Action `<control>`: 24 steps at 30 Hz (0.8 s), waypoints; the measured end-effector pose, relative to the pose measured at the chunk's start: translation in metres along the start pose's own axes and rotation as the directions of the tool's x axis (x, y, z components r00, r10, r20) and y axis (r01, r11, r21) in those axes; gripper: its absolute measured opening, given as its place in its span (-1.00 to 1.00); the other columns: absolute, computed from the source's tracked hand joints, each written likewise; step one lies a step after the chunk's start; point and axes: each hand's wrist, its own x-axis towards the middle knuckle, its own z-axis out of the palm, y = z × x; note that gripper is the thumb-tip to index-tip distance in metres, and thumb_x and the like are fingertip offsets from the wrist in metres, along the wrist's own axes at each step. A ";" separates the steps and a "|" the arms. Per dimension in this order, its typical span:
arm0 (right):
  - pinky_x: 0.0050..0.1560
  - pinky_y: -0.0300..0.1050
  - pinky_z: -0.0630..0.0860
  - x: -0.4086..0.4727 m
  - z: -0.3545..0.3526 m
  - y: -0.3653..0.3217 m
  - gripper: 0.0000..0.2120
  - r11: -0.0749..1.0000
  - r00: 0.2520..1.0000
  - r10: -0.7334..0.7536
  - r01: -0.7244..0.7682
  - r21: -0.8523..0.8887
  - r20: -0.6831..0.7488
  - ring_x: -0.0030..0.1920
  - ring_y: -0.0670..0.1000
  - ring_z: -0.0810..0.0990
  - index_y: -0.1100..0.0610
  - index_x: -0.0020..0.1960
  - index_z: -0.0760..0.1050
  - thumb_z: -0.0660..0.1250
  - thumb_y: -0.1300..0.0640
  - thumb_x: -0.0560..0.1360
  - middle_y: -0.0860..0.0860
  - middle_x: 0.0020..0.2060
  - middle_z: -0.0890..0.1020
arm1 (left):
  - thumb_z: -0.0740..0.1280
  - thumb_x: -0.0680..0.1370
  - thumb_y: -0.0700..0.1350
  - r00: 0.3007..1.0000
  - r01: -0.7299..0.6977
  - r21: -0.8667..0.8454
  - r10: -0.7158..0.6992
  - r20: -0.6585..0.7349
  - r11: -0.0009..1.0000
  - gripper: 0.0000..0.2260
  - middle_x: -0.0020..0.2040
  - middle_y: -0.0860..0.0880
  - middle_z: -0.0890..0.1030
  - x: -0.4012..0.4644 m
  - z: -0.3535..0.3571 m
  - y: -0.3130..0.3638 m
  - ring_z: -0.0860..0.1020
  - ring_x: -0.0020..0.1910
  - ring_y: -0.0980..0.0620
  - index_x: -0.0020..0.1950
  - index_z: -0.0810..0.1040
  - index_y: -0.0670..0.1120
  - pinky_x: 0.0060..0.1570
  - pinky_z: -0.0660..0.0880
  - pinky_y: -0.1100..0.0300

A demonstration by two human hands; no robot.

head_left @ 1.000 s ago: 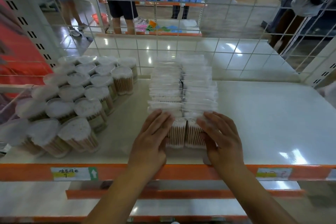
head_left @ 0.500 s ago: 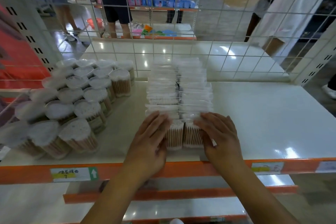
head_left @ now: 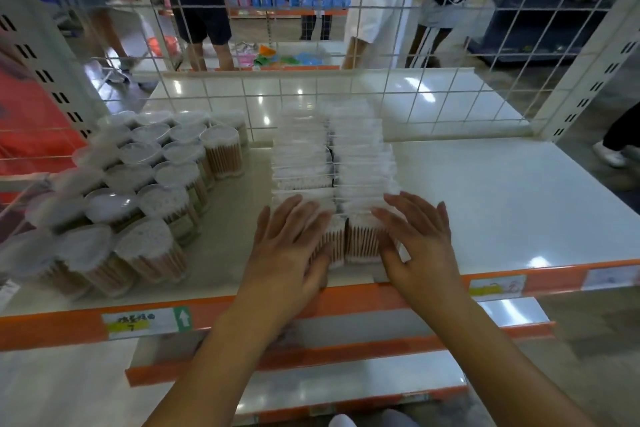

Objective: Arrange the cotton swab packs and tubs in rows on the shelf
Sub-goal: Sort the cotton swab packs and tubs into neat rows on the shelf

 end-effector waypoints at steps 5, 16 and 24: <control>0.31 0.32 0.10 0.000 -0.006 0.000 -0.69 1.000 1.000 -0.009 0.009 0.022 0.007 0.26 0.09 0.36 0.11 0.09 0.57 0.16 0.10 0.44 0.10 0.14 0.59 | 0.16 0.50 0.00 0.999 0.034 0.018 -0.034 -0.006 0.999 -0.66 0.28 0.00 0.35 0.005 -0.003 0.006 0.27 0.35 -0.08 0.26 0.34 -0.01 0.34 0.16 -0.15; 0.25 0.35 0.15 0.022 -0.025 0.015 -0.61 0.996 0.992 -0.079 0.075 0.045 0.099 0.28 0.13 0.43 0.18 0.16 0.54 0.10 0.14 0.42 0.12 0.17 0.58 | 0.12 0.51 0.05 0.988 0.139 0.179 -0.150 0.046 0.974 -0.58 0.18 -0.14 0.57 0.043 -0.010 0.044 0.39 0.25 -0.12 0.23 0.53 -0.14 0.18 0.34 -0.26; 0.25 0.29 0.15 0.030 -0.034 -0.002 -0.61 0.994 0.984 -0.107 0.104 0.024 0.140 0.23 0.22 0.51 0.19 0.14 0.56 0.10 0.11 0.44 0.15 0.15 0.59 | 0.12 0.47 0.03 0.982 0.148 0.256 -0.173 0.076 0.955 -0.58 0.12 -0.16 0.60 0.041 -0.024 0.042 0.55 0.14 -0.22 0.19 0.55 -0.15 0.08 0.41 -0.25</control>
